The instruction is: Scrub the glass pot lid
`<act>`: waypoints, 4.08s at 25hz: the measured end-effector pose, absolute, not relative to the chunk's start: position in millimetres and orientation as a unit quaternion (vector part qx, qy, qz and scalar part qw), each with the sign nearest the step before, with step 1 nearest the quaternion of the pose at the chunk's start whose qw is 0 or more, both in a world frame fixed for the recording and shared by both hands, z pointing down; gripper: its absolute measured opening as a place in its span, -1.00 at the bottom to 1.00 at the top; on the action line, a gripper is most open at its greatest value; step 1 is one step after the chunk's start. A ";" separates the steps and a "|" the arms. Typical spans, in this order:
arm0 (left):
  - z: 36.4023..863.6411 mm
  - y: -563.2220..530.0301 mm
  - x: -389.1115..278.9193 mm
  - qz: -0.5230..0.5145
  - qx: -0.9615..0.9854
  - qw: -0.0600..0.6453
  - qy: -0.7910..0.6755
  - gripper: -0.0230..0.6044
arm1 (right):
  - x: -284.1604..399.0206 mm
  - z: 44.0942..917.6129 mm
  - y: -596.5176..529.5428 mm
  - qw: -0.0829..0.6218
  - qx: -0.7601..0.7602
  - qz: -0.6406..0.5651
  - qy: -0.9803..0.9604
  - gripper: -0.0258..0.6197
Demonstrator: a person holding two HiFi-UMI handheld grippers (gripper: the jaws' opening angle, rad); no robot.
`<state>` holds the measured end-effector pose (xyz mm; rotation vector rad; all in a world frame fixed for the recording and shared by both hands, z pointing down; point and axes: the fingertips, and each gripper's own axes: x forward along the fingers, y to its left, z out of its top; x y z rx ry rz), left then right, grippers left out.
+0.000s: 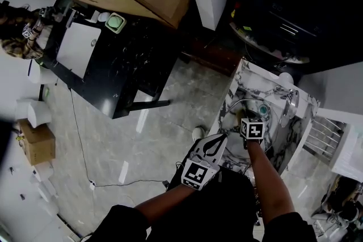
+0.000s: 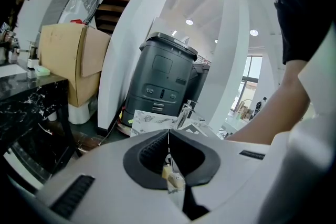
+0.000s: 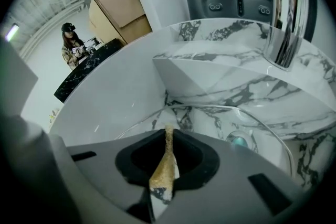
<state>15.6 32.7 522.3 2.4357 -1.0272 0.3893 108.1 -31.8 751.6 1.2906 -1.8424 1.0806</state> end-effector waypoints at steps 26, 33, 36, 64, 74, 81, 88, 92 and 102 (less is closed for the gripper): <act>517.8 46.7 71.7 0.148 0.891 0.224 -0.366 -0.87 | 203.2 752.7 -23.2 0.317 0.543 0.375 -0.681 -0.73; 516.8 50.3 80.7 0.145 0.889 0.227 -0.371 -0.87 | 221.2 749.1 -16.5 0.330 0.544 0.369 -0.677 -0.73; 515.9 53.1 85.0 0.144 0.890 0.226 -0.370 -0.87 | 229.7 749.7 -11.0 0.334 0.546 0.369 -0.674 -0.73; 515.4 84.8 80.1 0.143 0.905 0.216 -0.337 -0.87 | 255.1 751.8 62.3 0.367 0.543 0.387 -0.649 -0.74; 512.8 96.7 61.3 0.139 0.902 0.220 -0.346 -0.87 | 237.9 755.9 87.3 0.377 0.519 0.413 -0.647 -0.74; 509.2 102.2 49.9 0.130 0.899 0.222 -0.353 -0.87 | 211.2 758.3 92.4 0.404 0.476 0.404 -0.669 -0.74; 510.5 102.8 35.9 0.125 0.895 0.226 -0.363 -0.87 | 189.8 758.8 96.3 0.410 0.454 0.428 -0.665 -0.74; 508.8 98.7 26.5 0.122 0.894 0.224 -0.369 -0.87 | 177.6 761.2 94.8 0.409 0.442 0.445 -0.663 -0.74; 495.2 96.6 10.5 0.115 0.900 0.215 -0.361 -0.87 | 135.8 760.5 91.5 0.437 0.407 0.424 -0.681 -0.74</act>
